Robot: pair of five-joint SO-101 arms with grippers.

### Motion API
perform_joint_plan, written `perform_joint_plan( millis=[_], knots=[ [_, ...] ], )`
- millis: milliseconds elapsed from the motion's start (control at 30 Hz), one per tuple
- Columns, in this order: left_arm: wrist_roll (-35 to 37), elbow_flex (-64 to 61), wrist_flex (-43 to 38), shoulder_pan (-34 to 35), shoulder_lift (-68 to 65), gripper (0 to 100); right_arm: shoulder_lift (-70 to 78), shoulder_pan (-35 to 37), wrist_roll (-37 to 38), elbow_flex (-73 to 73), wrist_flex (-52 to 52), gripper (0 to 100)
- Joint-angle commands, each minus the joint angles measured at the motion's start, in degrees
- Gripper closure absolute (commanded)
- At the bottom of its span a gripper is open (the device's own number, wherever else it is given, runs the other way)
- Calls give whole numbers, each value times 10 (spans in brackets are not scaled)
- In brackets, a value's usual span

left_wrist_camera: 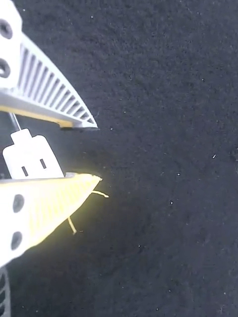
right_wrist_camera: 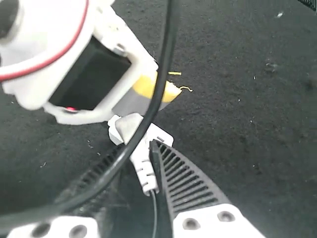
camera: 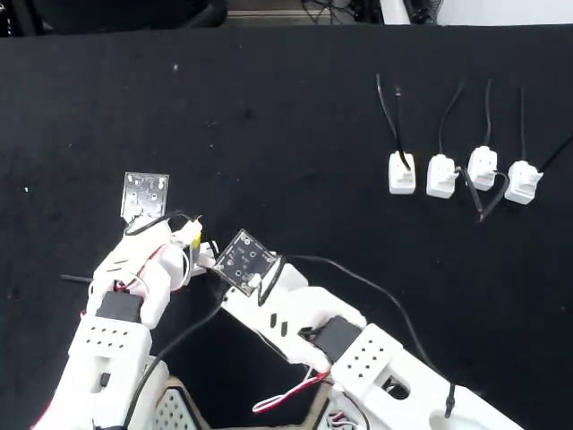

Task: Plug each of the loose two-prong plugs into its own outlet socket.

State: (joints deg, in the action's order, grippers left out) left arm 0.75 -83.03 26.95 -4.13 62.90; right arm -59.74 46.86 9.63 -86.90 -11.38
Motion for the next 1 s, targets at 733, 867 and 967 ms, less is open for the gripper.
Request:
perform_joint_plan(
  millis=[733, 867, 967],
  knots=[
    [45, 33, 1, 65, 1, 841, 102, -72, -54, 149, -149, 988],
    [61, 37, 0, 87, 1, 841, 240, -72, -53, 190, -125, 988],
    [61, 37, 0, 105, 1, 841, 321, -87, -54, 254, -161, 988]
  ],
)
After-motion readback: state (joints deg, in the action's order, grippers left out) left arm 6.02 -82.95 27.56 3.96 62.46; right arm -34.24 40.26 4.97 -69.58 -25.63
